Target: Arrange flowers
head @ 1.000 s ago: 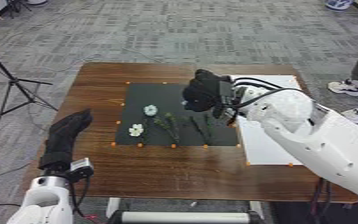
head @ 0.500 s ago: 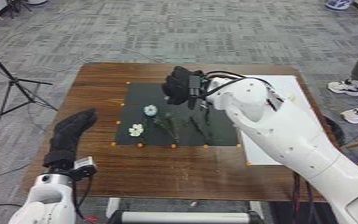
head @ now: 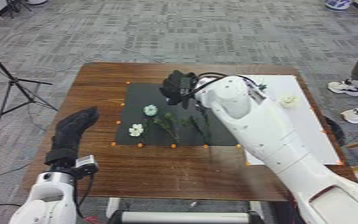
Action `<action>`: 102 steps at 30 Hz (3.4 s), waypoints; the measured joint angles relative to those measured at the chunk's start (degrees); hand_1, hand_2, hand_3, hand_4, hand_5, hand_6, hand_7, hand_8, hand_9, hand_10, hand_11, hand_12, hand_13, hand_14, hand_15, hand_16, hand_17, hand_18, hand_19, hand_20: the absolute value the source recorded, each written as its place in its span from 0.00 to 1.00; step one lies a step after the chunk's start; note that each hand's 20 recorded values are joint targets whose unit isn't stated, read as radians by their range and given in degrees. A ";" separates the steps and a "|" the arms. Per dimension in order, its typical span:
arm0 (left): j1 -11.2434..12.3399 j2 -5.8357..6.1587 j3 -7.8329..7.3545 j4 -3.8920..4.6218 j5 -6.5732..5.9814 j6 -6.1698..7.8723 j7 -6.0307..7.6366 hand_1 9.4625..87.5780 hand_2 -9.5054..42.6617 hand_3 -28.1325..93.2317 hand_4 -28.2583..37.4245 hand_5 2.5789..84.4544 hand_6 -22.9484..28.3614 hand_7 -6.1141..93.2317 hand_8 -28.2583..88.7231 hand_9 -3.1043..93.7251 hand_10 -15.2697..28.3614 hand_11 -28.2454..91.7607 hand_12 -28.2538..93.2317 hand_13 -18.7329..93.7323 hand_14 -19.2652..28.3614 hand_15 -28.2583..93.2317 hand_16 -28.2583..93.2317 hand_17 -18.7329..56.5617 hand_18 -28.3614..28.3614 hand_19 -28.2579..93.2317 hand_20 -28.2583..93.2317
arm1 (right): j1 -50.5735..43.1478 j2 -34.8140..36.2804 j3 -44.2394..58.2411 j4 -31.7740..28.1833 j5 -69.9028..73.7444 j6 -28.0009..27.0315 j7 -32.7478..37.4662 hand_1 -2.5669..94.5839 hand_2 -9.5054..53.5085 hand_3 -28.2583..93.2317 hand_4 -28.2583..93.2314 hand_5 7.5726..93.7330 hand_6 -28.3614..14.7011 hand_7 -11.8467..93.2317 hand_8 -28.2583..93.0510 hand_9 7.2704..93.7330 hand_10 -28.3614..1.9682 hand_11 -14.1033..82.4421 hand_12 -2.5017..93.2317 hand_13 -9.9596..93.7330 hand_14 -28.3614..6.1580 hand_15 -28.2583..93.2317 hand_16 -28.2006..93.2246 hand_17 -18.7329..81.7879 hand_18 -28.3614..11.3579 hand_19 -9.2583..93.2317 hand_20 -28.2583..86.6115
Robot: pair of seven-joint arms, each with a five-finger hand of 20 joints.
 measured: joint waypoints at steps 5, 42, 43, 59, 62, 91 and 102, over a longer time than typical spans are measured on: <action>-0.41 0.00 0.31 0.14 0.00 -0.18 0.00 0.19 0.23 0.82 0.05 0.53 0.54 0.22 0.17 0.49 0.64 0.40 0.32 0.45 0.74 0.35 0.24 0.29 0.68 0.28 0.35 | -0.83 -1.80 0.49 1.01 0.26 -1.15 0.04 0.55 0.19 0.72 0.00 0.76 0.77 0.47 0.25 0.80 0.64 0.60 0.36 0.75 0.53 0.81 0.59 0.50 0.16 0.84 0.75; -0.98 -0.53 0.75 0.51 0.01 -1.26 -0.09 0.19 0.23 0.82 0.05 0.53 0.54 0.22 0.17 0.49 0.64 0.40 0.32 0.45 0.74 0.35 0.24 0.28 0.69 0.28 0.35 | -3.38 -7.63 5.20 7.99 0.41 1.91 0.39 0.54 0.19 0.71 0.00 0.75 0.79 0.48 0.23 0.79 0.62 0.60 0.36 0.74 0.51 0.81 0.58 0.49 0.16 0.83 0.75; -1.00 -0.53 0.75 0.51 0.02 -1.34 -0.13 0.19 0.23 0.82 0.05 0.54 0.54 0.22 0.17 0.49 0.64 0.40 0.32 0.45 0.74 0.35 0.24 0.28 0.69 0.28 0.35 | -3.44 -7.49 5.19 7.98 0.41 1.91 0.39 0.54 0.19 0.71 0.00 0.75 0.79 0.47 0.23 0.79 0.62 0.60 0.36 0.74 0.51 0.81 0.58 0.49 0.16 0.83 0.75; -0.95 -0.54 0.69 0.49 0.09 -2.03 -0.65 0.19 0.23 0.82 0.05 0.53 0.54 0.22 0.17 0.49 0.64 0.40 0.32 0.45 0.74 0.35 0.24 0.28 0.70 0.28 0.35 | -3.96 -6.17 5.22 6.89 0.51 0.20 1.74 0.40 0.16 0.79 0.03 0.71 0.75 0.44 0.24 0.78 0.56 0.59 0.36 0.72 0.46 0.82 0.59 0.48 0.12 0.83 0.75; -0.95 -0.54 0.66 0.49 0.11 -2.18 -0.72 0.19 0.23 0.82 0.05 0.53 0.54 0.22 0.17 0.49 0.64 0.40 0.32 0.45 0.74 0.35 0.24 0.28 0.70 0.28 0.35 | -3.92 -5.63 4.60 6.07 0.51 -0.19 2.29 0.36 0.13 0.81 0.04 0.71 0.76 0.43 0.22 0.78 0.55 0.59 0.36 0.72 0.45 0.82 0.59 0.47 0.11 0.83 0.75; 0.50 -0.87 -0.35 -0.05 0.22 -2.23 -0.82 0.19 0.22 0.82 0.05 0.53 0.54 0.22 0.17 0.49 0.64 0.40 0.32 0.45 0.74 0.35 0.24 0.28 0.70 0.28 0.35 | -1.35 9.08 -1.27 -15.57 20.82 -2.62 11.80 0.24 0.12 0.80 0.07 0.70 0.72 0.41 0.12 0.74 0.48 0.59 0.37 0.69 0.39 0.82 0.58 0.44 0.09 0.81 0.76; 1.68 -1.11 -1.01 -0.48 0.23 -2.11 -0.81 0.19 0.23 0.82 0.05 0.53 0.54 0.22 0.17 0.49 0.64 0.40 0.32 0.45 0.74 0.35 0.24 0.28 0.70 0.28 0.35 | -8.68 25.68 14.33 -28.28 26.34 1.55 15.16 0.24 0.08 0.81 0.08 0.70 0.72 0.40 0.12 0.74 0.49 0.58 0.37 0.69 0.39 0.82 0.58 0.44 0.08 0.81 0.76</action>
